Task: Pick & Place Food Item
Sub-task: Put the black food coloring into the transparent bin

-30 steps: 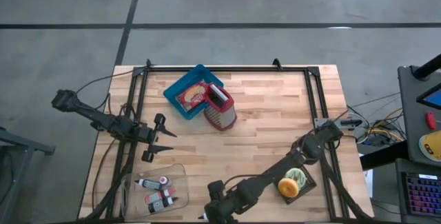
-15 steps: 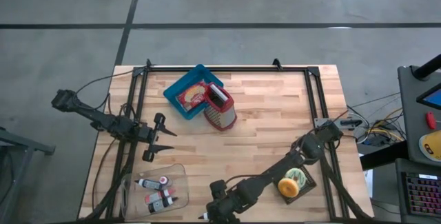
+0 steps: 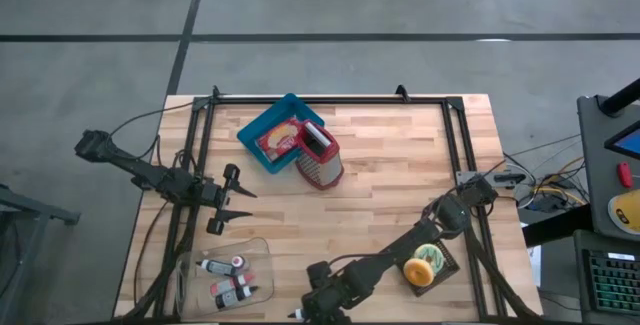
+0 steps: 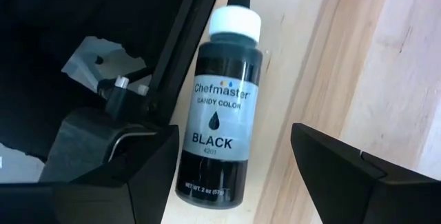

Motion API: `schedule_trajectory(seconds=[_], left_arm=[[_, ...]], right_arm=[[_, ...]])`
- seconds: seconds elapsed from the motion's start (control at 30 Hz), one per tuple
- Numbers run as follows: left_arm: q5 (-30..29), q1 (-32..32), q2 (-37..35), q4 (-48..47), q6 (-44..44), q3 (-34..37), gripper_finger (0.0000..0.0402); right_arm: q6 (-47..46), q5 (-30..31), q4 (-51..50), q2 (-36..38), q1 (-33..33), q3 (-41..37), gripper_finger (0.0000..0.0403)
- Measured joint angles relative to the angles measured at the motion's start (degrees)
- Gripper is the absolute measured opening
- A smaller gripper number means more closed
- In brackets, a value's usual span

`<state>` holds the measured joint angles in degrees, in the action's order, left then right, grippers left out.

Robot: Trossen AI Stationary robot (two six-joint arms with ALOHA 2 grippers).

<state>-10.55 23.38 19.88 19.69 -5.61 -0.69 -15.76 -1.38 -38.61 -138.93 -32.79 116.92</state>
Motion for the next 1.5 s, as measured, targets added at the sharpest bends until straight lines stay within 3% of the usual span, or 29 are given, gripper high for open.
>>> schedule_trajectory(seconds=[0.4, 1.5], left_arm=[[-0.02, 0.0, 0.0, -0.01, 0.0, 0.0, 0.0226], [-0.13, 0.0, 0.0, 0.01, 0.22, 0.0, 0.0226]], right_arm=[[-0.37, 4.54, 0.26, 0.0, 0.65, -2.84, 0.0269], [14.94, 7.6, 0.35, 0.02, 0.61, -2.6, 0.0258]])
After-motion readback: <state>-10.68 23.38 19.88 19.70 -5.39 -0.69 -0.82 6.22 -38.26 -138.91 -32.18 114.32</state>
